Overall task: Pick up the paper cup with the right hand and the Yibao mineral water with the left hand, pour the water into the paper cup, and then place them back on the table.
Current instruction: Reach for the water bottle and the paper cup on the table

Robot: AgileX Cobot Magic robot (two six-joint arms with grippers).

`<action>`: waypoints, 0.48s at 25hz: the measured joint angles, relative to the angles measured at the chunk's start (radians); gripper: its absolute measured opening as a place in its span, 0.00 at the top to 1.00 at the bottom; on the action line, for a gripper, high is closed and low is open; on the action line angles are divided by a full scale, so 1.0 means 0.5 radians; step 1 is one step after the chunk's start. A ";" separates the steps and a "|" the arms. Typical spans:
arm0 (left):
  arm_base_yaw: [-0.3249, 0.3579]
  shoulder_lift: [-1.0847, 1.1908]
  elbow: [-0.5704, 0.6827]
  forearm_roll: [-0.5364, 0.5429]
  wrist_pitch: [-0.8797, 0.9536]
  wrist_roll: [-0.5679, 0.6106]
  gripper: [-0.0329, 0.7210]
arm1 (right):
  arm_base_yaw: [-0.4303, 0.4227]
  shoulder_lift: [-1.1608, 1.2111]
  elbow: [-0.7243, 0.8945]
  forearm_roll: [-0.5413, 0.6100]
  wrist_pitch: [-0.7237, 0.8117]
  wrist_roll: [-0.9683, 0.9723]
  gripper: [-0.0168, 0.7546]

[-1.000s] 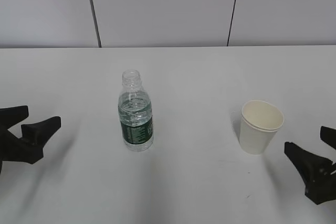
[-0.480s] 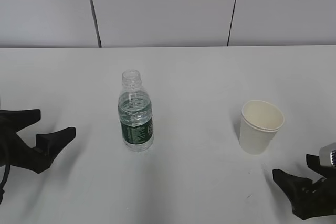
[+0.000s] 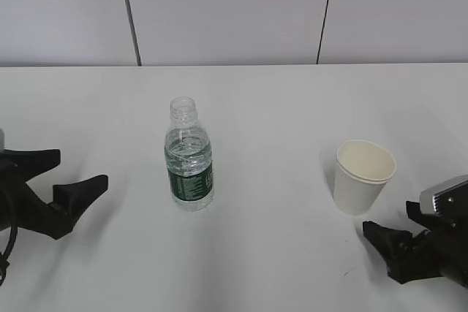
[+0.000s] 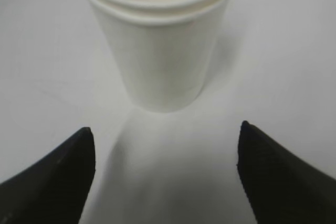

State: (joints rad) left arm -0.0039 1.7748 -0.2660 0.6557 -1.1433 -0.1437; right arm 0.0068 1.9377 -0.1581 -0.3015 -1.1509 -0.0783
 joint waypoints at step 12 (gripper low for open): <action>0.000 0.150 -0.130 0.159 -0.002 -0.055 0.14 | 0.000 0.122 -0.162 -0.120 -0.001 0.035 0.12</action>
State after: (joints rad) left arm -0.0039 1.8499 -0.3310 0.7353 -1.1444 -0.1713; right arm 0.0068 1.9988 -0.2393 -0.3617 -1.1516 -0.0608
